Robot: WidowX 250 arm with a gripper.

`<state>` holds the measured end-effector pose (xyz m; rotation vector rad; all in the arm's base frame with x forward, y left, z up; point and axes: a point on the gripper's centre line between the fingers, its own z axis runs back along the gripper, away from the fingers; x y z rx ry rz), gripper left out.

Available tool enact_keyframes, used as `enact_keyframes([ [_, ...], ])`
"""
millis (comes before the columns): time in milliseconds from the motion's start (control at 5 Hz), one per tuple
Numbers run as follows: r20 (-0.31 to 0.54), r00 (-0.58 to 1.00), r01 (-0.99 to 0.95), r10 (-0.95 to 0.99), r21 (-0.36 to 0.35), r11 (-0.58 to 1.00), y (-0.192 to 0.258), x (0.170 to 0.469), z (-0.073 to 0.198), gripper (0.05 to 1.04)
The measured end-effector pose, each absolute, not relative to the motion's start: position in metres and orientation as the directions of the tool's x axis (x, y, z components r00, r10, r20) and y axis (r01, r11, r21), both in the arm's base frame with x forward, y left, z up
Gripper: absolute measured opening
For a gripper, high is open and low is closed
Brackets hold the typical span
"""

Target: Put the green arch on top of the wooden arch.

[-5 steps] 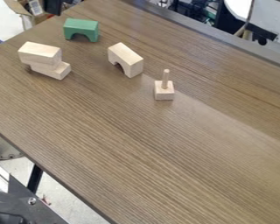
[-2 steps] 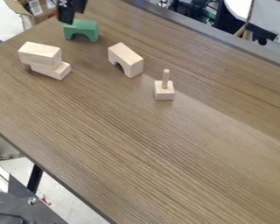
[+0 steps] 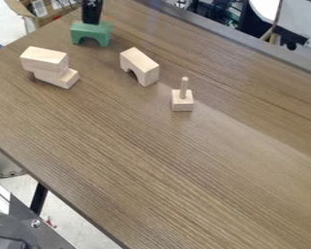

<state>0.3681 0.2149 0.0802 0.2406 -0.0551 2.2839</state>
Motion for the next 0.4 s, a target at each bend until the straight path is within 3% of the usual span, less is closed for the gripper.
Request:
enact_keyframes([
  [400, 0.211, -0.624, -0.765, 0.753, 0.034, -0.643, 0.2291, 0.3673, 0.0734, 0.999],
])
